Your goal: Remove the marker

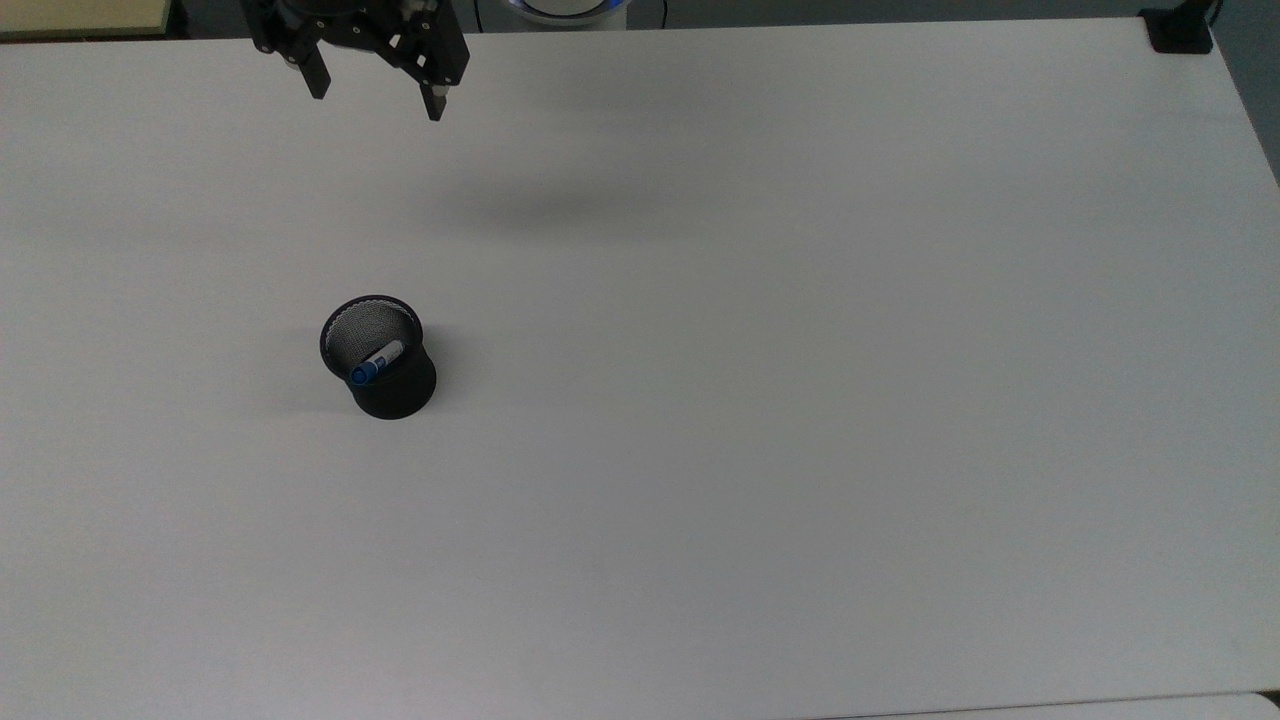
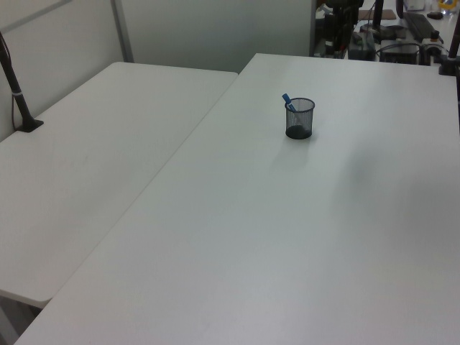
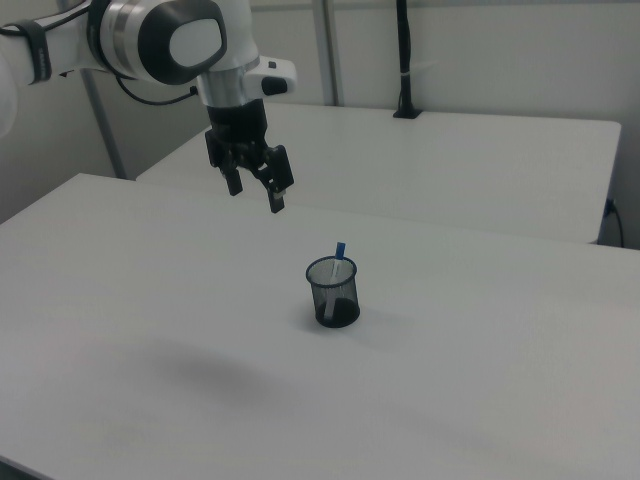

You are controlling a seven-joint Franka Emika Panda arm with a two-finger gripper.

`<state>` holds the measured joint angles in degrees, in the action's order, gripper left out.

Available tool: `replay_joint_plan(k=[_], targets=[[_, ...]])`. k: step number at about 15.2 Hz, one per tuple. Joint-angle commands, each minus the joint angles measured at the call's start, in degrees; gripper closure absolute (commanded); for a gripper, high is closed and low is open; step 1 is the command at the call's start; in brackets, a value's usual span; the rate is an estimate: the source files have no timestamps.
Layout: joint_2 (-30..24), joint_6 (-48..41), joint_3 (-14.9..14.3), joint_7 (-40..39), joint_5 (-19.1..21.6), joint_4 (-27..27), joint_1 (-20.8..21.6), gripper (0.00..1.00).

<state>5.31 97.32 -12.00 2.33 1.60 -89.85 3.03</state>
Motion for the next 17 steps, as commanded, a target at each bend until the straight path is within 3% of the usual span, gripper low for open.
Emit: replay_joint_plan(k=[1, 17], targets=[[-0.74, -1.96, -0.04, -0.75, -0.63, 0.55, 0.04, 0.00], [-0.83, -5.74, -1.62, -1.36, -0.54, 3.19, -0.40, 0.00]])
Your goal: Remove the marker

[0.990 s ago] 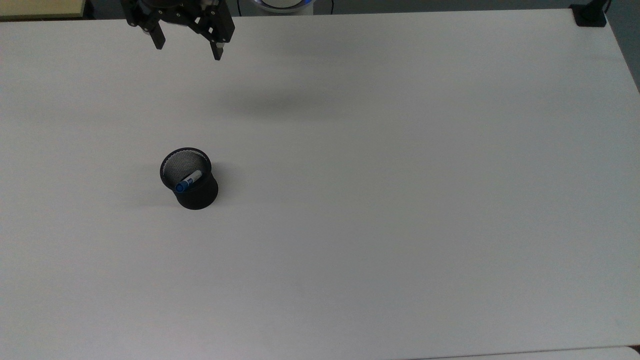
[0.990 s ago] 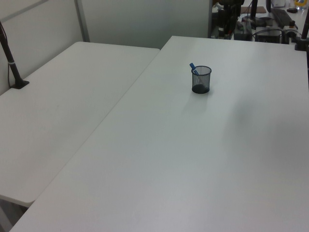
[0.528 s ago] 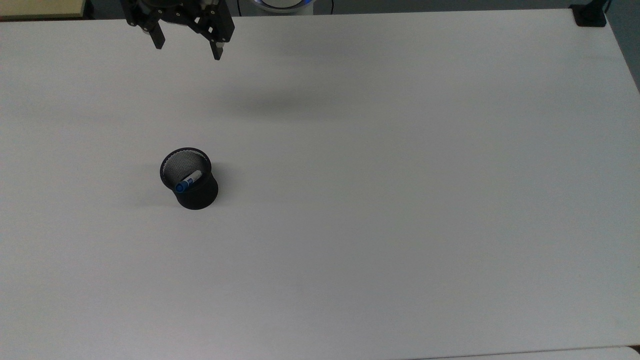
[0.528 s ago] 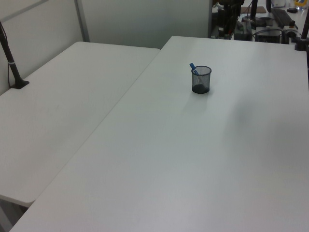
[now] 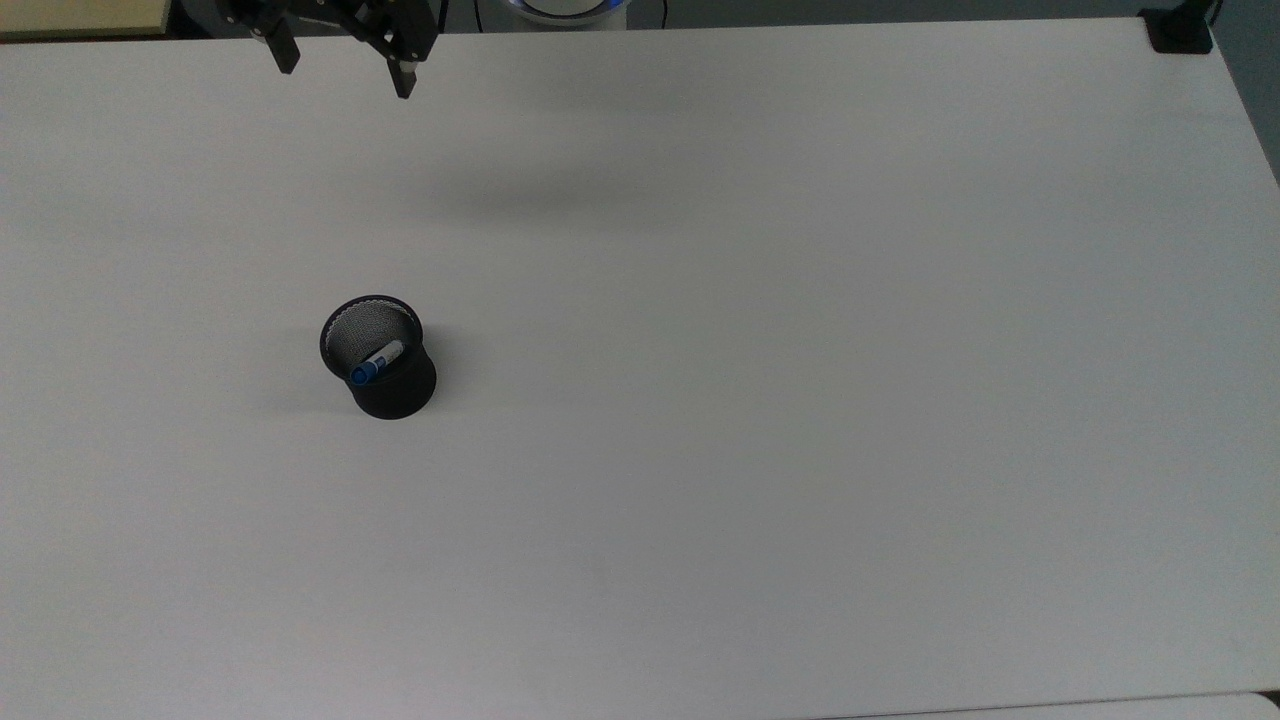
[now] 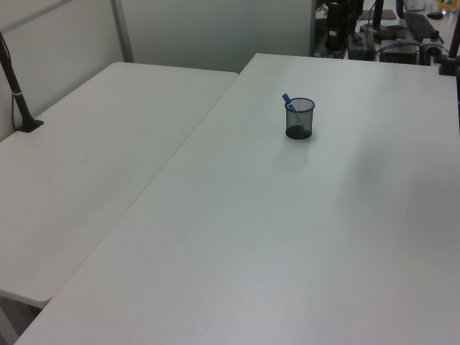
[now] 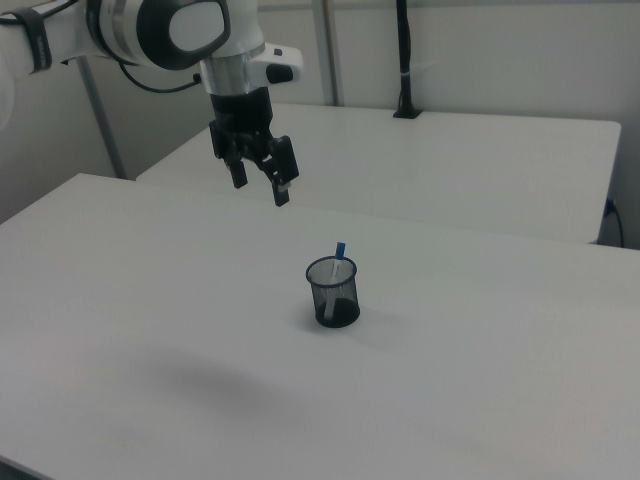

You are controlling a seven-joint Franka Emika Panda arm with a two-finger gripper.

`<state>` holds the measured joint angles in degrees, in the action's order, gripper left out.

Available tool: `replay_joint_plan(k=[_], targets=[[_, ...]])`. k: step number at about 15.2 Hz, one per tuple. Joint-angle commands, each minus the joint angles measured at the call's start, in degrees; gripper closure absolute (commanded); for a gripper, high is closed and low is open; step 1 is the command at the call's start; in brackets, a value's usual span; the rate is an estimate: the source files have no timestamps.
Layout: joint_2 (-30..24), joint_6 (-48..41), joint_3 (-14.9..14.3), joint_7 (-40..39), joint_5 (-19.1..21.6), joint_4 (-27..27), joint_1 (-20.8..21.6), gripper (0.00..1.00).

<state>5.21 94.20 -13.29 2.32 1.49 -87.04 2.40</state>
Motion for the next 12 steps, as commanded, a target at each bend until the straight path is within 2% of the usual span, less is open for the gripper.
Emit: replay_joint_plan(k=[1, 8, 12], targets=[[-0.72, -2.53, -0.42, -1.36, -0.43, 0.38, 0.24, 0.00], [-0.63, -3.84, -0.42, -7.59, -0.43, 0.38, 0.24, 0.00], [-0.63, -5.77, 0.02, -7.16, -0.34, 0.38, 0.59, 0.00]])
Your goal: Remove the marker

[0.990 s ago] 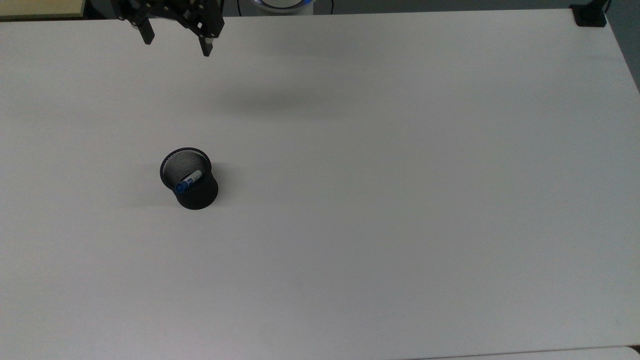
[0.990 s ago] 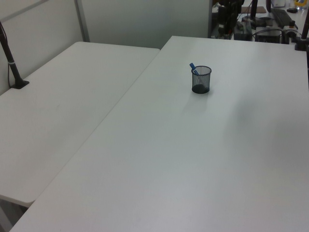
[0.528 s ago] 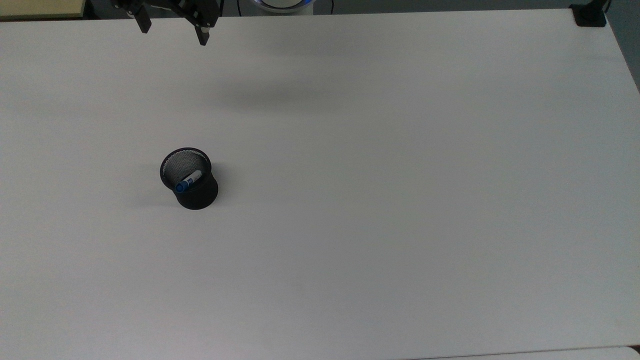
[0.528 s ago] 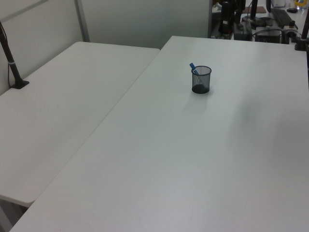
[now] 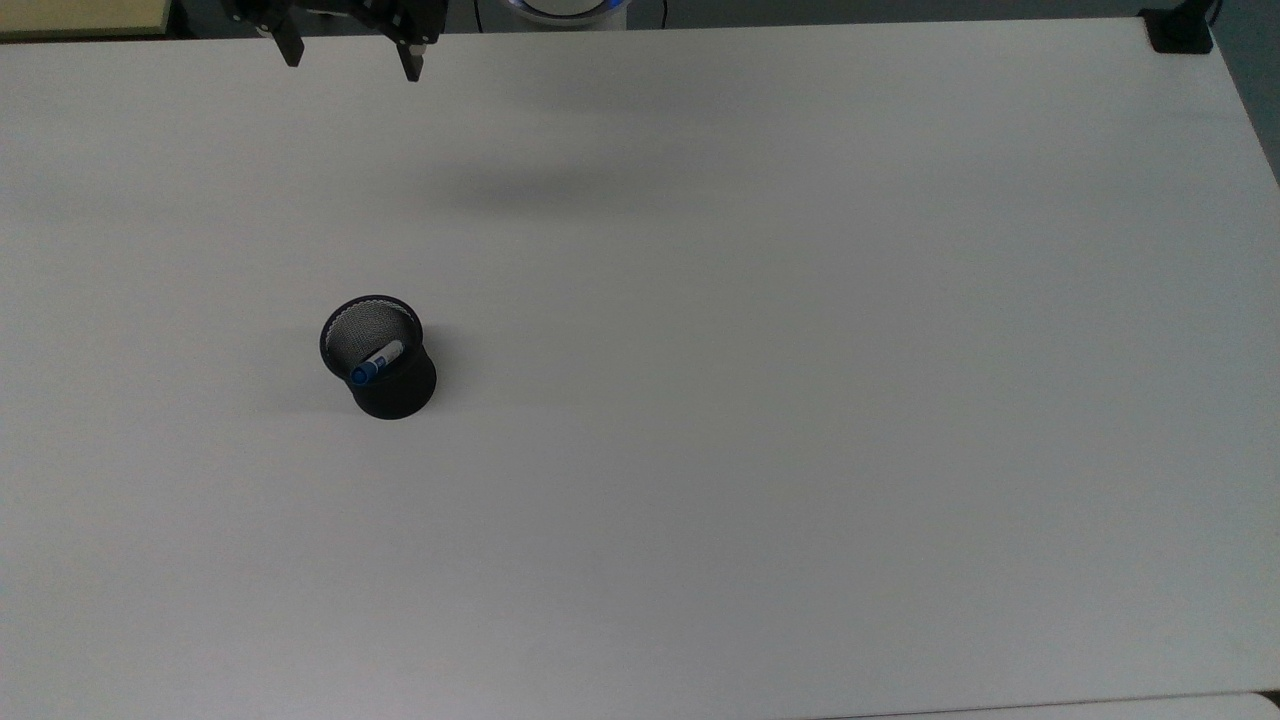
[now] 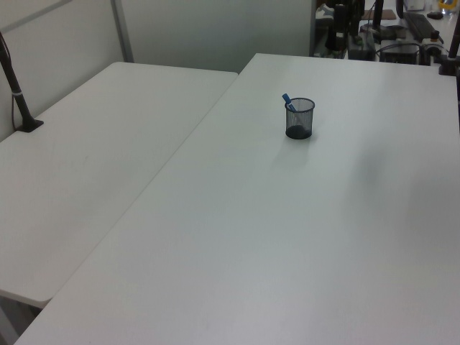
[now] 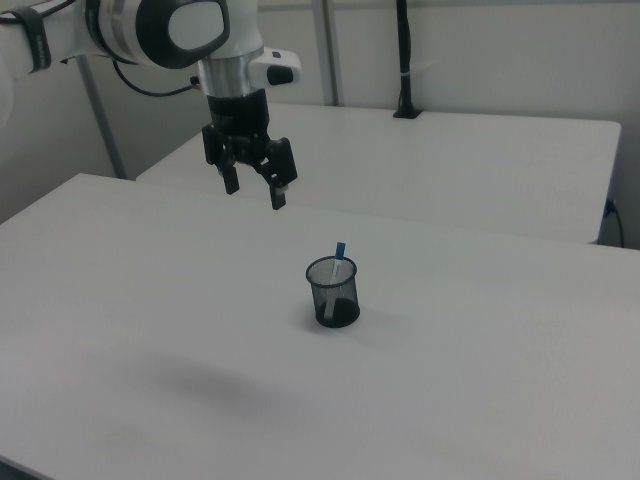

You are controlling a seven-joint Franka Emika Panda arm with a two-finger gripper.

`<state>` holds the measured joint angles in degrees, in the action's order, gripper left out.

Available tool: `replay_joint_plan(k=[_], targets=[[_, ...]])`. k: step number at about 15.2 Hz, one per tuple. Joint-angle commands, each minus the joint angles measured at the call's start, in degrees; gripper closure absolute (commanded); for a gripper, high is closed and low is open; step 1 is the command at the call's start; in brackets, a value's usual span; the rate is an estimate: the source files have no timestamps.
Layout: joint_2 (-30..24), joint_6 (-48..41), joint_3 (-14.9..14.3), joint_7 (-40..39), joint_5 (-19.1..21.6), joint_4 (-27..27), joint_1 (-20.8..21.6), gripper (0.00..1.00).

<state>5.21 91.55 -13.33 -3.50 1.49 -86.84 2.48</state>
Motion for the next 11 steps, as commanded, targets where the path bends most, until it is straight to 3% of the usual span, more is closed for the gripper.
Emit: replay_joint_plan(k=[1, 11], targets=[[-0.64, -4.01, 0.14, -1.77, -0.43, 0.18, 0.51, 0.00], [0.24, -3.66, 0.41, -2.04, 0.18, -0.08, 0.59, 0.00]])
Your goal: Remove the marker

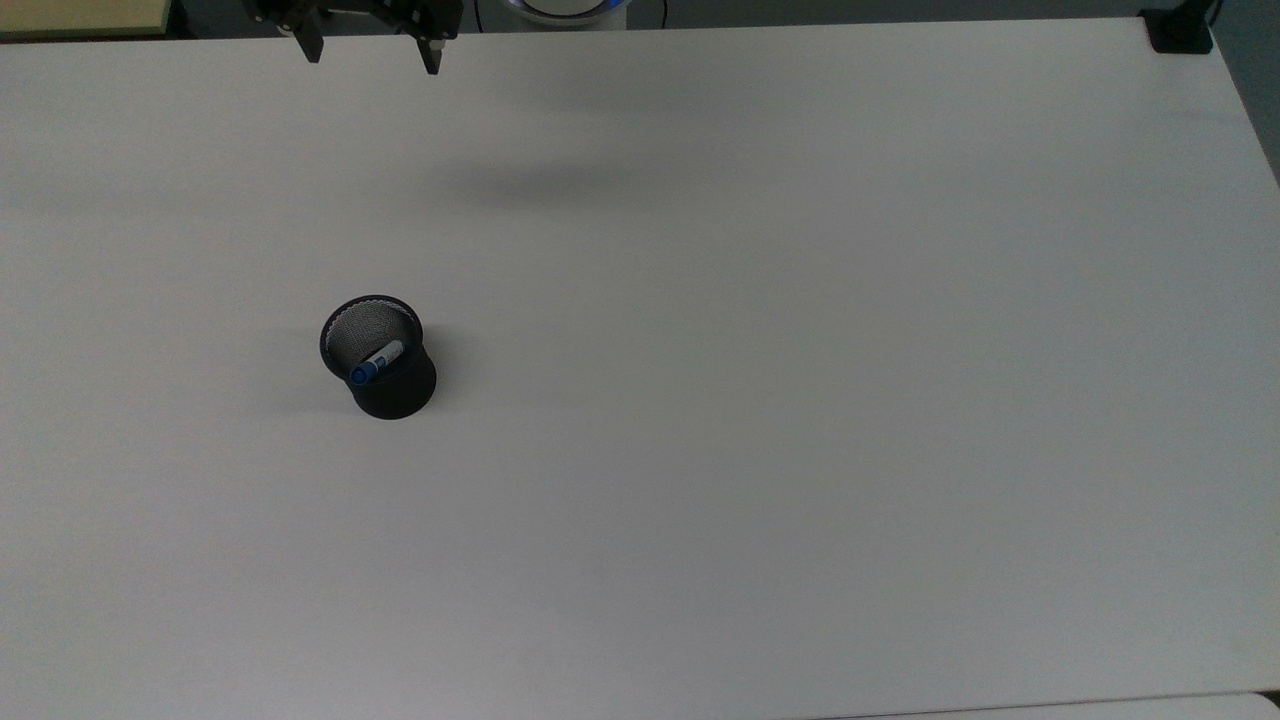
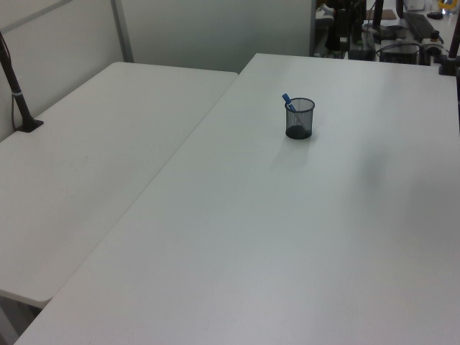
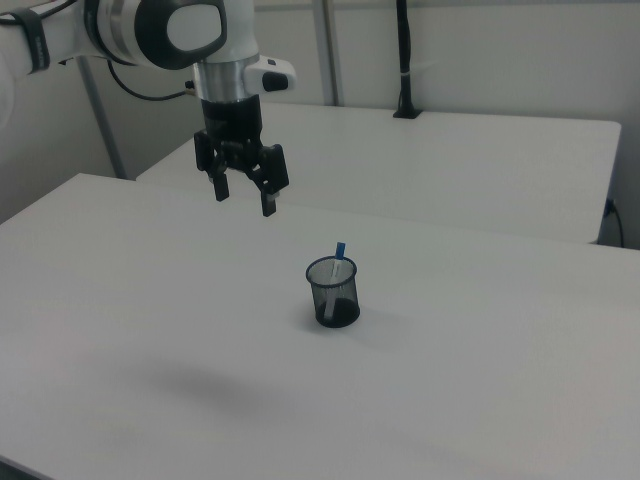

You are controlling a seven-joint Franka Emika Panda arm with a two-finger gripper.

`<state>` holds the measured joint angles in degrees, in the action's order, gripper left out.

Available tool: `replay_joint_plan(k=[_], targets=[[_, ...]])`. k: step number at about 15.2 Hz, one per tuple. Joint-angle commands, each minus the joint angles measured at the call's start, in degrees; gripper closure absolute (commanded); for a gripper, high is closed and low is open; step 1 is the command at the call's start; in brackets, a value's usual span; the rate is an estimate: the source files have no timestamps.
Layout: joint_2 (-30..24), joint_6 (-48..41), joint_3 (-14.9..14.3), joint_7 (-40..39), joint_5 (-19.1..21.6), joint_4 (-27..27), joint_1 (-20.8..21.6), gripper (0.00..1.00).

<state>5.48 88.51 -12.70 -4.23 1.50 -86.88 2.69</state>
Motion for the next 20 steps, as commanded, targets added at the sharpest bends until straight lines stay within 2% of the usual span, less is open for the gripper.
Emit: replay_joint_plan(k=[1, 10, 14, 20], targets=[[-0.03, -0.62, -0.22, -1.48, 0.17, -0.13, 0.39, 0.00], [0.67, -0.62, -0.13, -3.94, 0.34, -0.40, 0.65, 0.00], [2.86, -0.27, -0.13, -3.85, -0.01, -0.40, 1.97, 0.00], [6.64, 12.98, -0.57, -3.85, -0.36, -0.49, 1.27, 0.02]])
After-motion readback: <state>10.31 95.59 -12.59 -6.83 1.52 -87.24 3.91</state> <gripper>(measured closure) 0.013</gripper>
